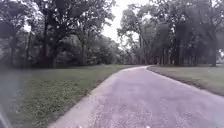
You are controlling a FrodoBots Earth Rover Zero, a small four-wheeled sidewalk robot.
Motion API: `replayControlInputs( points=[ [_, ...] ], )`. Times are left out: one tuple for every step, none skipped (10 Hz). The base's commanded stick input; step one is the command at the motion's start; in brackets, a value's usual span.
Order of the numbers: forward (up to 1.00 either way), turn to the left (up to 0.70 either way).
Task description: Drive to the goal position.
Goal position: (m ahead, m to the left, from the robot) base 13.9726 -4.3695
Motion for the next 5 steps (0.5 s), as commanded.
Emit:
replayControlInputs(
  points=[
    [0.70,-0.13],
    [0.70,-0.13],
    [0.70,-0.13],
    [0.70,-0.13],
    [0.70,-0.13]
  ],
)
